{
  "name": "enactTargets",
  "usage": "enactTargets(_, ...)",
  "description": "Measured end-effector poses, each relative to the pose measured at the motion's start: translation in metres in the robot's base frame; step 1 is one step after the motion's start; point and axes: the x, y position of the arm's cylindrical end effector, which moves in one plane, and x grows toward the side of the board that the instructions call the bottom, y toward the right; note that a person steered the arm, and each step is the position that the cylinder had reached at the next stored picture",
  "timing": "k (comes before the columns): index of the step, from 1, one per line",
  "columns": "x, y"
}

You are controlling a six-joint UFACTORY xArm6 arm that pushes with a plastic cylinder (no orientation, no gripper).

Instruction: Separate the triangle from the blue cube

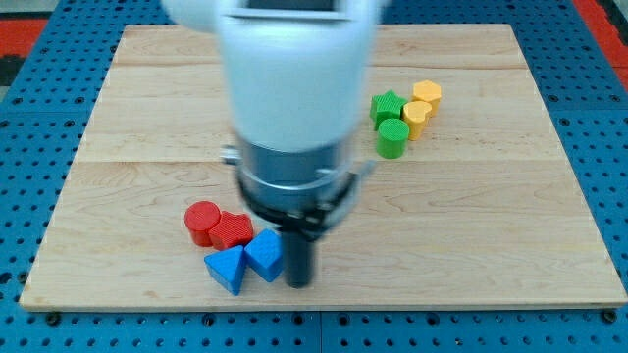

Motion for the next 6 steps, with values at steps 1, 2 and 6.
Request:
enactTargets(1, -0.005, -0.048)
enactTargets(2, -0.015, -0.069)
enactTargets(6, -0.056, -0.052)
